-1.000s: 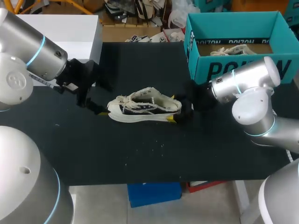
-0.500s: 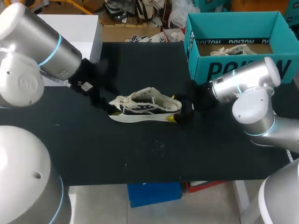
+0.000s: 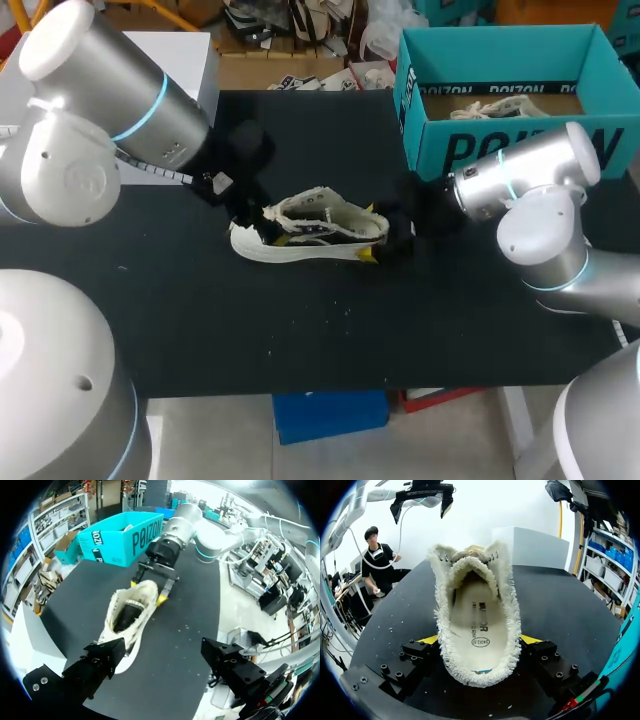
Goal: Take the shoe out of the shoebox, open the shoe tongue, remove and reinsert the insole, then place the shoe into the shoebox
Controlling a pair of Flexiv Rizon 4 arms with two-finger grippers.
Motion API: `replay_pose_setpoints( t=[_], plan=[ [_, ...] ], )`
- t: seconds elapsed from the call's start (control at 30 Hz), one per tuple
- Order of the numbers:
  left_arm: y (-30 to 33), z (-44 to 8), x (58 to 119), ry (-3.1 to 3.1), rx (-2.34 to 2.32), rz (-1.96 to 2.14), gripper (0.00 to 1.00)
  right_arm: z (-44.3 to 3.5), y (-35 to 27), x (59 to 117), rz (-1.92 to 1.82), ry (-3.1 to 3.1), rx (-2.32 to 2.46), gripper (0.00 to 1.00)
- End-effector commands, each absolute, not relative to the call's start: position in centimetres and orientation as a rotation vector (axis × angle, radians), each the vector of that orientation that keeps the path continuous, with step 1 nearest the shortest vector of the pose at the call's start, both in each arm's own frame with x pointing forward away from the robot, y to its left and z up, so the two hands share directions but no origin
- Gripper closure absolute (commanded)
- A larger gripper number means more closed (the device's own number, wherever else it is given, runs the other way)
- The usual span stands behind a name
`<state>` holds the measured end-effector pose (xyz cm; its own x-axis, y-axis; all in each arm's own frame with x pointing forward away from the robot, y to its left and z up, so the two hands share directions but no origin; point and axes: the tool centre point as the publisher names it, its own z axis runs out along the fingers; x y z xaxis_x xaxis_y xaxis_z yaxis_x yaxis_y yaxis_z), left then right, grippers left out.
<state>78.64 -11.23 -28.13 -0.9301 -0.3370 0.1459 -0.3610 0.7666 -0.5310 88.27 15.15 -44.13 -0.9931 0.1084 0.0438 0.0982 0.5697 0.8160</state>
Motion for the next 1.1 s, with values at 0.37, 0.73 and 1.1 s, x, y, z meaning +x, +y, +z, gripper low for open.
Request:
replay_pose_setpoints(
  t=[0.37, 0.73, 1.1],
  plan=[
    [-12.6, -31.9, 82.4, -2.149, 2.029, -0.13, 0.0, -44.5, 15.3, 88.3, 1.44, 2.773, 0.184, 1.0],
    [-12.5, -31.8, 82.4, -2.126, 2.036, -0.126, 0.0, -44.5, 15.3, 88.3, 1.44, 2.773, 0.184, 1.0],
    [-14.1, -31.2, 83.9, -1.937, 2.404, -0.489, 0.0, -44.5, 15.3, 88.3, 1.44, 2.773, 0.184, 1.0]
  ],
)
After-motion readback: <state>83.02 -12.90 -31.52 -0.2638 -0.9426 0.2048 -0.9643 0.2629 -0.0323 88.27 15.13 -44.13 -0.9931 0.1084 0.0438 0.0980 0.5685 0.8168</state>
